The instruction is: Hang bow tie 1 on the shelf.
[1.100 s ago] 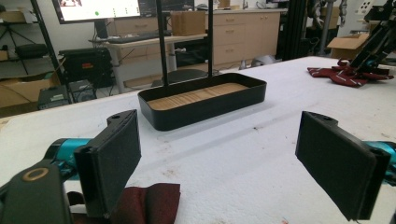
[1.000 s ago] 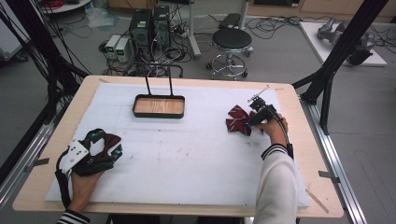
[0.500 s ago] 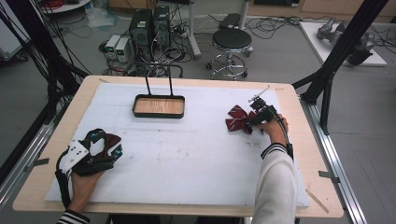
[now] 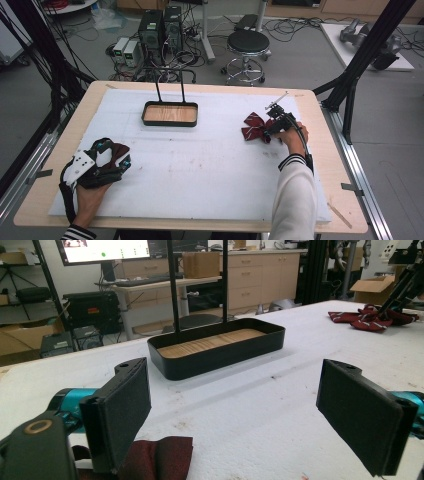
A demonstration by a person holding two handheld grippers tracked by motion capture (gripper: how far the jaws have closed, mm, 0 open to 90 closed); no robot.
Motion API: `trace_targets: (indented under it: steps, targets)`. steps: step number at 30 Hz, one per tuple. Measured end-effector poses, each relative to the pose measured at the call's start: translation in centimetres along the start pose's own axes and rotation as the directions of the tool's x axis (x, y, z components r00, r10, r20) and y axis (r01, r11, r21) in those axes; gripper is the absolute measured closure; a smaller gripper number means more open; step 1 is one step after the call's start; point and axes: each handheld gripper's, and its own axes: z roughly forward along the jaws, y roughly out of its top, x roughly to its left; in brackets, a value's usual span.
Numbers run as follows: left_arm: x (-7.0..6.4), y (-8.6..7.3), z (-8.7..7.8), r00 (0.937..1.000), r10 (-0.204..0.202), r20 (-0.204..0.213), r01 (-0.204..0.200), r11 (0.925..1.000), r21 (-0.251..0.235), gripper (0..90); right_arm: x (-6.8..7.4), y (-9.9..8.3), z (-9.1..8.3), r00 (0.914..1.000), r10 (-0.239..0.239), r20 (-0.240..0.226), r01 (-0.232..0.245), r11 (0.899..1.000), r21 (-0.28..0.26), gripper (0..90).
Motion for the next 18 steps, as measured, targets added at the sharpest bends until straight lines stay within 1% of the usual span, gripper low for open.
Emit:
trace_targets:
  steps: [3, 4, 7, 8, 13, 14, 15, 16, 17, 18]
  targets:
    - [0.0, 0.0, 0.0, 1.0, 0.0, 0.0, 0.0, 1.0, 0.0, 14.5, 0.0, 0.0, -0.1, 1.0, -0.003, 0.0, 0.003, 1.0, -0.004, 69.1]
    - [0.0, 0.0, 0.0, 1.0, 0.0, 0.0, 0.0, 1.0, 0.0, 14.5, 0.1, 0.0, -0.1, 0.9999, -0.008, 0.007, 0.008, 1.0, -0.005, 69.1]
    - [0.0, 0.0, 0.0, 1.0, 0.0, 0.0, 0.0, 1.0, 0.001, 14.5, 0.2, 0.1, -0.2, 0.9999, -0.013, 0.007, 0.013, 1.0, -0.022, 69.1]
    - [0.0, 0.0, 0.0, 1.0, 0.0, 0.0, 0.0, 1.0, 0.0, 14.5, 0.3, 0.1, -0.4, 0.9999, -0.009, 0.009, 0.009, 1.0, -0.027, 69.1]
    - [0.0, 0.0, 0.0, 1.0, -0.002, 0.0, 0.002, 1.0, 0.001, 14.5, 0.5, 0.3, -1.3, 0.9997, -0.015, 0.019, 0.017, 0.996, -0.09, 69.0]
    - [0.0, 0.0, 0.0, 1.0, 0.0, 0.001, 0.0, 1.0, 0.001, 14.5, 0.6, 0.3, -1.7, 0.9998, -0.013, 0.018, 0.015, 0.993, -0.116, 69.0]
    - [0.0, 0.0, 0.0, 1.0, -0.002, 0.0, 0.002, 1.0, 0.001, 14.5, 0.6, 0.3, -1.7, 0.9998, -0.013, 0.018, 0.015, 0.993, -0.116, 69.0]
    - [0.0, 0.0, 0.0, 1.0, -0.002, 0.0, 0.002, 1.0, 0.001, 14.5, 0.6, 0.3, -2.1, 0.9996, -0.016, 0.022, 0.019, 0.99, -0.142, 69.0]
    - [0.0, 0.0, 0.0, 1.0, -0.002, 0.0, 0.002, 1.0, 0.001, 14.5, 0.6, 0.3, -2.1, 0.9996, -0.016, 0.022, 0.019, 0.99, -0.142, 69.0]
    - [0.0, 0.0, 0.0, 1.0, -0.002, 0.0, 0.002, 1.0, 0.001, 14.5, 0.7, 0.3, -2.3, 0.9997, -0.015, 0.02, 0.018, 0.988, -0.156, 69.0]
